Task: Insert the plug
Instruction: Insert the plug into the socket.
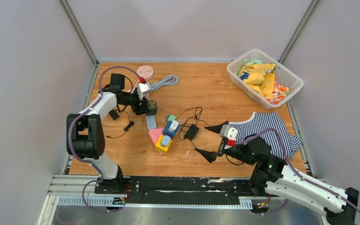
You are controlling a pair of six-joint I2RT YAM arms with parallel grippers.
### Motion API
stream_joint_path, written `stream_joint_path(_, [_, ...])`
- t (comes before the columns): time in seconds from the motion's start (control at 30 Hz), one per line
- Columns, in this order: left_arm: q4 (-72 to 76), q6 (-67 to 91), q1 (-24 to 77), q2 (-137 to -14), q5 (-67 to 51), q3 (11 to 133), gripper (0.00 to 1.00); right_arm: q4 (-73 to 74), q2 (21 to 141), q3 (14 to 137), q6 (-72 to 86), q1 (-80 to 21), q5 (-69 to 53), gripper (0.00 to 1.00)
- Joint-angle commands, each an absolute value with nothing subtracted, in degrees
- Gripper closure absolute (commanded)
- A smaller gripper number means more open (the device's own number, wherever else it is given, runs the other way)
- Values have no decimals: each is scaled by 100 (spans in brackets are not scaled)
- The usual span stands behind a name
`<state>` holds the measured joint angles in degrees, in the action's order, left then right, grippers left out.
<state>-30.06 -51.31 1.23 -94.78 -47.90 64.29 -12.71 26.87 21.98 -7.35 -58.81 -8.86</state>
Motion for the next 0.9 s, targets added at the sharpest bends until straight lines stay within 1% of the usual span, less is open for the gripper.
stream_joint_path(0.0, [-3210,-5518,20,-9595,-5218,6545,100,-1196,2619,2134,-760,-5960,-983,3])
stream_joint_path(0.1, [-3254,-5582,-169,-9670,-5391,6563,100,-1195,2644,2143,-765,-5959,-968,3])
stream_joint_path(0.27, [-3268,-5633,-280,-9799,-5363,6587,100,-1193,2656,2134,-782,-5959,-943,3])
stream_joint_path(0.6, [-3437,-5850,-329,-9915,-5115,6794,100,-1204,2723,2167,-817,-5958,-958,3])
stream_joint_path(0.87, [-3807,-6210,-358,-10239,-5186,7213,100,-1162,2764,2193,-860,-5959,-933,3])
